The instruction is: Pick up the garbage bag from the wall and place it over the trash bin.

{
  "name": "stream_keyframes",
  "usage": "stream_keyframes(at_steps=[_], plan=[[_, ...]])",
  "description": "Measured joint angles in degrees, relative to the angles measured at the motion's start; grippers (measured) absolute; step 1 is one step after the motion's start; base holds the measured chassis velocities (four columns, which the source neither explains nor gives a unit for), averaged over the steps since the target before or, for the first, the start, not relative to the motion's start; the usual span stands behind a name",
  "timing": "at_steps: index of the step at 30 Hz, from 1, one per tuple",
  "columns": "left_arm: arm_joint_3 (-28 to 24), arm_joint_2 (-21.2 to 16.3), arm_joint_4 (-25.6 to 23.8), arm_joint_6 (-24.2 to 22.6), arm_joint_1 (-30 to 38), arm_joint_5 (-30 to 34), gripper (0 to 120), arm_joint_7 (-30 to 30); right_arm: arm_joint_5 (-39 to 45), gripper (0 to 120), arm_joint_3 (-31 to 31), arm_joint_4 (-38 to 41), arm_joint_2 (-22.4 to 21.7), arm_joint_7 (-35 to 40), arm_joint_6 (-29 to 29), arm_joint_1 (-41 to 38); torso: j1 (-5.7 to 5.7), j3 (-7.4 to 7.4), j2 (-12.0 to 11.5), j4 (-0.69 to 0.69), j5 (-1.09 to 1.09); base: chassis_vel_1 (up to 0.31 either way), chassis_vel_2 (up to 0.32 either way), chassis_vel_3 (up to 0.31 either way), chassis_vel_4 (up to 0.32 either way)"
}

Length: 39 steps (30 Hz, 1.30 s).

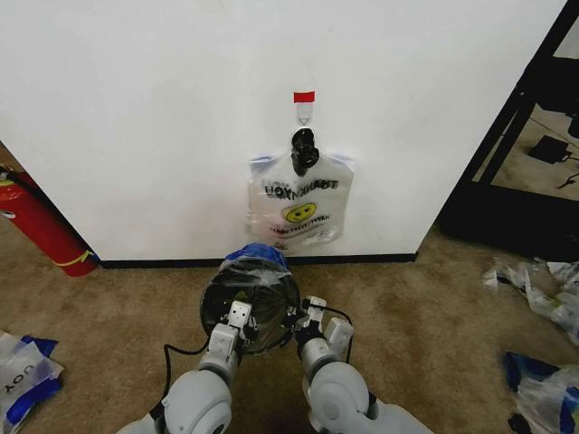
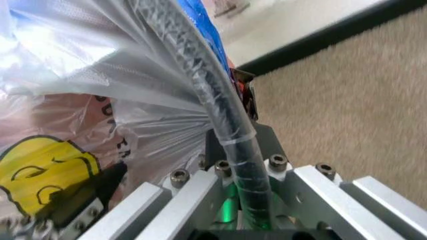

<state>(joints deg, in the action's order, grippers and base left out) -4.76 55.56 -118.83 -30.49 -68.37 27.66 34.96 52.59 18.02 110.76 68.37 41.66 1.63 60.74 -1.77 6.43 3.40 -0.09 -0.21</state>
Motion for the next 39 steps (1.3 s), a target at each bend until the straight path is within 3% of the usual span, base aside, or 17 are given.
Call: stream_keyframes(at_steps=[7,26,39], plan=[[-1.67,0.79,2.61,-2.11,3.83,0.19,0,4.08,-4.21,0,-0.25,0.37,-0.93,-1.43,-0.23,1.78,0.0,0.0,0.0,-0.01,0.0,0.0,0.0,0.0,0.0],[-6.73,5.73,11.79,-2.88,11.98,-1.43,0,7.74,-2.76,0,-1.28,4.94,-3.16,-5.54,-0.27,5.68,0.0,0.0,0.0,0.0,0.0,0.0,0.0,0.0,0.0],[-5.65,5.02,11.93,-3.62,14.33,1.7,0,7.72,-3.67,0,-1.35,5.98,-4.45,-6.31,0.94,7.16,0.0,0.0,0.0,0.0,0.0,0.0,0.0,0.0,0.0]])
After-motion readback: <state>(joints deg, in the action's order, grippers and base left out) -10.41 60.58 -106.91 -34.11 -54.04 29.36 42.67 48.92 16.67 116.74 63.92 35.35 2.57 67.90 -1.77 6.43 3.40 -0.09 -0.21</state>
